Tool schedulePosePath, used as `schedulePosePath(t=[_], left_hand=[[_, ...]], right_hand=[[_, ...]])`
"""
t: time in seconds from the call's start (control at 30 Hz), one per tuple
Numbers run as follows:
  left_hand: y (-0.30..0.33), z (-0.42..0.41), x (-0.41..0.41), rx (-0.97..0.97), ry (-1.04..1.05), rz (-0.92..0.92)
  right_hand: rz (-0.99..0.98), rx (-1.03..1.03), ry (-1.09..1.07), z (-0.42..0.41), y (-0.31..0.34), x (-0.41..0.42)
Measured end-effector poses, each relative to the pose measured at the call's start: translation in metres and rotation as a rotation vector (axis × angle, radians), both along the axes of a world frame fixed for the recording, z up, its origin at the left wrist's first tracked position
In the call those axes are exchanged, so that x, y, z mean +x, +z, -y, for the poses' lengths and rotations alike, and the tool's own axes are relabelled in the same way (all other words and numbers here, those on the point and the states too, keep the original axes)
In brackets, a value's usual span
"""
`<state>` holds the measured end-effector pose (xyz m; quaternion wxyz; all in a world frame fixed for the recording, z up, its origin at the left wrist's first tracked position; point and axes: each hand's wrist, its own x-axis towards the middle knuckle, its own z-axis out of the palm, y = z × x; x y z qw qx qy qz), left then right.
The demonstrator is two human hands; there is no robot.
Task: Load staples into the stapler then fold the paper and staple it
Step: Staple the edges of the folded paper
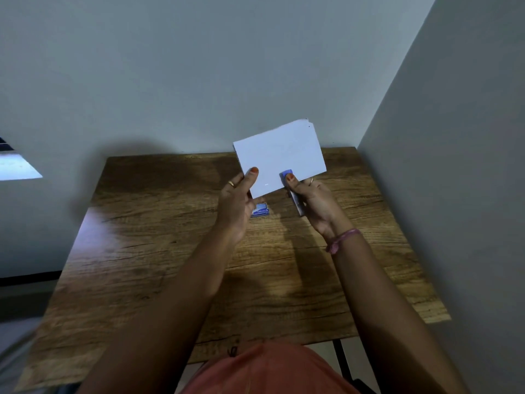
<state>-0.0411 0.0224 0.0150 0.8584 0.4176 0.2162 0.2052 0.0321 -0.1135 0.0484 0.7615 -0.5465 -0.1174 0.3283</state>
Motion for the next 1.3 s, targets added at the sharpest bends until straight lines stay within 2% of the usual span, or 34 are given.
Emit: schedulePosePath(t=[0.1,0.17,0.3,0.47,0.53,0.67,0.8,0.93,1.03,1.17,1.3], left_hand=[[0.001,-0.01,-0.003,0.196,0.049,-0.078],[0.002,-0.013,-0.004,0.231,0.076,-0.11],[-0.002,-0.017,-0.005,0.138,0.127,-0.098],[-0.013,-0.026,-0.013,0.034,0.266,-0.145],[-0.019,-0.029,-0.017,0.017,0.307,-0.177],[-0.031,-0.034,-0.026,0.019,0.407,-0.268],[-0.045,-0.038,-0.035,0.077,0.469,-0.427],[-0.057,-0.04,-0.044,0.266,0.51,-0.633],[-0.063,-0.04,-0.05,0.36,0.491,-0.717],[-0.073,-0.037,-0.055,0.441,0.413,-0.667],[-0.077,-0.033,-0.06,0.489,0.34,-0.692]], right_hand=[[-0.018,-0.052,0.019,0.001,-0.001,0.003],[-0.028,-0.133,0.051,0.001,-0.002,0.005],[-0.138,-0.14,0.124,0.004,-0.013,0.012],[-0.15,-0.173,-0.001,0.009,-0.04,0.015],[-0.09,-0.251,-0.059,0.009,-0.055,0.017],[0.184,-0.582,-0.17,0.006,-0.087,0.025],[0.367,-0.86,-0.399,0.0,-0.104,0.026],[0.517,-0.922,-0.411,-0.013,-0.11,0.024],[0.546,-0.956,-0.417,-0.019,-0.112,0.025],[0.607,-0.95,-0.351,-0.019,-0.116,0.026],[0.617,-0.908,-0.3,-0.008,-0.122,0.012]])
